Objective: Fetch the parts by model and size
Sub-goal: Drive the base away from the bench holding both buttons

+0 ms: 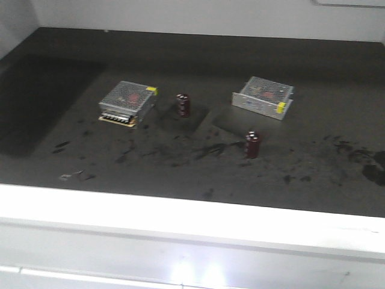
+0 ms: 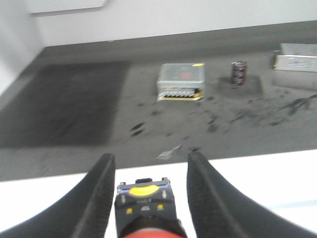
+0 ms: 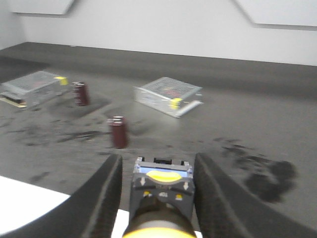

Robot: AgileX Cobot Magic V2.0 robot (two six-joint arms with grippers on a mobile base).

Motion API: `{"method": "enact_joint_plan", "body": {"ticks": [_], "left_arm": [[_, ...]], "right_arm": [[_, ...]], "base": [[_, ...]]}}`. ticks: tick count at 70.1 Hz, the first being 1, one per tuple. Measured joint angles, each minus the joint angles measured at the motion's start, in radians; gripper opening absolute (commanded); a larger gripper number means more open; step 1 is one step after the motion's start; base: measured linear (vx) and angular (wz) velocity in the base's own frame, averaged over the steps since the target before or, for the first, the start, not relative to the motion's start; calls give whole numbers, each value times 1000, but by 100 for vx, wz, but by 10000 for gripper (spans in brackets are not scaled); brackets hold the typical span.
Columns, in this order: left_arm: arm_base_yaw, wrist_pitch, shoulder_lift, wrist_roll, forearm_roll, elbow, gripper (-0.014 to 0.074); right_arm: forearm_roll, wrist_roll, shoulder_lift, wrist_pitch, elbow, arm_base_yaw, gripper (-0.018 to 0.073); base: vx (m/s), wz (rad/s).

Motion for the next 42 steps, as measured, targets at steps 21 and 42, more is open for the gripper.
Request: {"method": "enact_joint_plan", "body": {"ticks": [21, 42], "left_arm": [[0, 0, 0, 0, 0, 0, -6], [0, 0, 0, 0, 0, 0, -6]], "right_arm": [[0, 0, 0, 0, 0, 0, -5], [0, 0, 0, 0, 0, 0, -5]], "base": [[-12, 46], [-14, 54]]}}
